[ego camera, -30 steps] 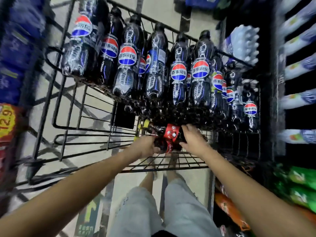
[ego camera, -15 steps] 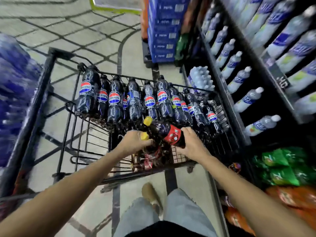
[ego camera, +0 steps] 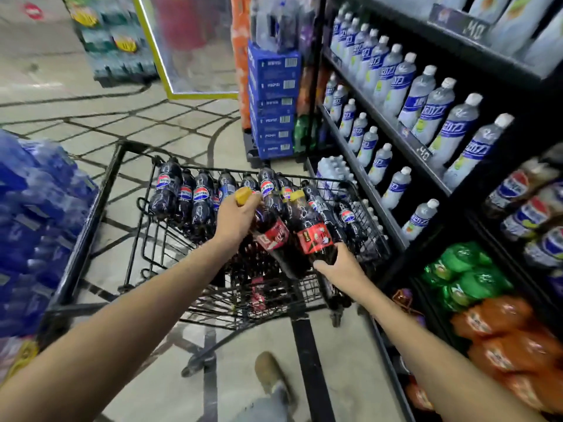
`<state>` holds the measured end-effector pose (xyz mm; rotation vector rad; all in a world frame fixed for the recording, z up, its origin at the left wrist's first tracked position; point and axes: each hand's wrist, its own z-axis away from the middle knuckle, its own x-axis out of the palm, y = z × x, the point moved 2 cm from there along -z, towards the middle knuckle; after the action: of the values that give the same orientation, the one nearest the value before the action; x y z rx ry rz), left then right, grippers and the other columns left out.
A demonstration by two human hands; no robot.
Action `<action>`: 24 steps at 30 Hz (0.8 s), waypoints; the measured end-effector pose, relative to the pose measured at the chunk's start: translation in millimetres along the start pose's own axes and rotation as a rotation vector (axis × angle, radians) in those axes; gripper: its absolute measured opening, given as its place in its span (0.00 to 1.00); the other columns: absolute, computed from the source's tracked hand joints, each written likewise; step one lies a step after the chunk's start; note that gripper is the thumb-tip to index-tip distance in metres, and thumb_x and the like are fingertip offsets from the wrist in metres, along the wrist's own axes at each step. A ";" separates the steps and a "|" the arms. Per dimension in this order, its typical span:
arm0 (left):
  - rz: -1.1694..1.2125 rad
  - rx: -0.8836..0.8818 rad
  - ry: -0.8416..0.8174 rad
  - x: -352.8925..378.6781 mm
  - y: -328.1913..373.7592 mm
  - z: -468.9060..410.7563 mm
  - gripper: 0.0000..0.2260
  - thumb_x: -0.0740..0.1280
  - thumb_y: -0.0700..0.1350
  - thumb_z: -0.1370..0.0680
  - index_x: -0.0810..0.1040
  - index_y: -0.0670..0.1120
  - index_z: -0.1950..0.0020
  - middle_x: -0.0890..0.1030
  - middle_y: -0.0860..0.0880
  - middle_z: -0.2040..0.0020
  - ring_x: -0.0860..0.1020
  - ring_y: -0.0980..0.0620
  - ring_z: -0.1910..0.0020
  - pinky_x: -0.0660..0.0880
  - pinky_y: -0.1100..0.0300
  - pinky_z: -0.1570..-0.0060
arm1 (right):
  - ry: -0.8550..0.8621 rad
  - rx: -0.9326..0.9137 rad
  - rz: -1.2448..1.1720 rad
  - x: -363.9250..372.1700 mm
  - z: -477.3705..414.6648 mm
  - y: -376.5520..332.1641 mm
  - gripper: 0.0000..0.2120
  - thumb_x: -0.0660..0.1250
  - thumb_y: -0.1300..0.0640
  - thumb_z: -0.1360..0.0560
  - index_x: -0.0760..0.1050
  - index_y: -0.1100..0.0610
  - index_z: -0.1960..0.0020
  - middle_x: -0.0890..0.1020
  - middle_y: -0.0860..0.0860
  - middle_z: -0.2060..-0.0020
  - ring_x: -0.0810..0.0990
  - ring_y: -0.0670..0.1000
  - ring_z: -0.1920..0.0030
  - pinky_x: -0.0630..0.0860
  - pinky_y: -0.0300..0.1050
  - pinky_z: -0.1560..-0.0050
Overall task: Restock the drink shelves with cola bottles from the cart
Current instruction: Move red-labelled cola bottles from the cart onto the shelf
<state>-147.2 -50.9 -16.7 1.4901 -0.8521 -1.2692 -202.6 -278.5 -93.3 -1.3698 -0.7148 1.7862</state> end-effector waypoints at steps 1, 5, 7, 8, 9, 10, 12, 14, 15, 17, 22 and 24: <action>0.052 -0.034 0.018 2.1 1.2 9.3 0.14 0.66 0.47 0.22 0.78 0.38 0.62 0.78 0.52 0.69 0.72 0.61 0.73 0.66 0.71 0.74 | 0.006 0.005 -0.038 -1.7 11.7 6.0 0.16 0.69 0.52 0.28 0.67 0.54 0.45 0.75 0.45 0.56 0.73 0.40 0.58 0.67 0.36 0.63; 0.198 -0.184 0.039 13.3 -8.7 52.9 0.12 0.67 0.48 0.23 0.73 0.49 0.65 0.79 0.57 0.70 0.76 0.62 0.69 0.71 0.68 0.66 | 0.055 0.043 -0.183 -8.8 59.0 27.3 0.15 0.68 0.52 0.26 0.65 0.50 0.45 0.74 0.43 0.54 0.72 0.39 0.54 0.65 0.35 0.59; 0.250 -0.244 0.042 16.1 -19.0 72.1 0.10 0.67 0.49 0.23 0.75 0.48 0.63 0.80 0.49 0.62 0.77 0.51 0.59 0.72 0.58 0.56 | 0.092 0.077 -0.216 -12.5 80.1 37.2 0.16 0.68 0.52 0.26 0.65 0.50 0.43 0.75 0.45 0.51 0.73 0.41 0.53 0.66 0.37 0.57; 0.266 -0.271 0.037 17.7 -22.5 81.2 0.09 0.67 0.50 0.23 0.76 0.48 0.61 0.81 0.46 0.58 0.77 0.49 0.57 0.73 0.54 0.52 | 0.102 0.094 -0.217 -14.2 90.7 41.9 0.17 0.67 0.51 0.26 0.64 0.50 0.43 0.74 0.45 0.49 0.72 0.42 0.52 0.66 0.38 0.55; 0.272 -0.297 0.031 18.7 -24.9 88.9 0.10 0.67 0.51 0.23 0.77 0.47 0.60 0.81 0.43 0.56 0.77 0.47 0.55 0.74 0.50 0.49 | 0.107 0.107 -0.218 -16.1 100.5 46.1 0.17 0.67 0.51 0.26 0.64 0.51 0.42 0.74 0.45 0.48 0.72 0.42 0.51 0.66 0.38 0.53; 0.275 -0.311 0.018 20.2 -26.0 96.2 0.11 0.67 0.52 0.23 0.77 0.46 0.60 0.81 0.42 0.55 0.77 0.46 0.54 0.74 0.48 0.46 | 0.114 0.116 -0.227 -17.2 110.2 50.2 0.17 0.67 0.51 0.26 0.65 0.51 0.40 0.75 0.45 0.48 0.73 0.43 0.49 0.66 0.37 0.54; 0.284 -0.314 -0.006 22.7 -24.6 110.1 0.11 0.67 0.52 0.23 0.76 0.47 0.62 0.80 0.43 0.55 0.77 0.46 0.54 0.74 0.46 0.44 | 0.129 0.142 -0.262 -17.2 130.5 56.7 0.18 0.66 0.51 0.26 0.67 0.52 0.38 0.76 0.47 0.46 0.74 0.46 0.46 0.67 0.39 0.54; 0.293 -0.306 -0.028 24.5 -21.9 123.2 0.11 0.66 0.51 0.22 0.76 0.48 0.63 0.80 0.43 0.54 0.78 0.45 0.52 0.74 0.46 0.42 | 0.153 0.154 -0.304 -13.9 152.0 59.9 0.18 0.66 0.52 0.26 0.68 0.52 0.38 0.77 0.47 0.46 0.75 0.46 0.46 0.67 0.42 0.50; 0.301 -0.309 -0.043 25.6 -21.2 129.7 0.11 0.66 0.51 0.22 0.76 0.48 0.62 0.80 0.44 0.55 0.78 0.45 0.52 0.74 0.46 0.41 | 0.171 0.156 -0.321 -11.7 162.3 60.7 0.17 0.66 0.52 0.26 0.68 0.51 0.39 0.78 0.46 0.47 0.76 0.45 0.47 0.67 0.42 0.50; 0.385 -0.335 -0.089 28.1 -18.8 146.6 0.10 0.66 0.51 0.22 0.77 0.46 0.57 0.80 0.44 0.55 0.78 0.44 0.52 0.74 0.47 0.42 | 0.217 0.168 -0.335 -5.4 183.1 61.2 0.14 0.67 0.52 0.26 0.69 0.50 0.42 0.78 0.44 0.50 0.76 0.42 0.50 0.68 0.38 0.55; 0.629 -0.368 -0.297 27.9 -4.7 193.8 0.20 0.64 0.54 0.20 0.74 0.41 0.37 0.80 0.42 0.42 0.81 0.45 0.47 0.78 0.51 0.45 | 0.420 0.207 -0.371 25.0 237.8 58.5 0.16 0.68 0.57 0.27 0.71 0.55 0.40 0.78 0.44 0.54 0.75 0.39 0.54 0.68 0.27 0.59; 0.675 -0.416 -0.413 18.0 -5.3 214.5 0.24 0.62 0.56 0.20 0.71 0.40 0.32 0.78 0.40 0.37 0.78 0.41 0.41 0.74 0.43 0.39 | 0.508 0.224 -0.369 38.6 262.3 59.5 0.14 0.68 0.60 0.26 0.71 0.56 0.41 0.76 0.40 0.56 0.73 0.36 0.57 0.66 0.20 0.64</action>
<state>-352.7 -114.4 -25.5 0.5344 -1.1468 -1.1425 -474.3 -275.1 -91.4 -1.3571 -0.4377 1.1276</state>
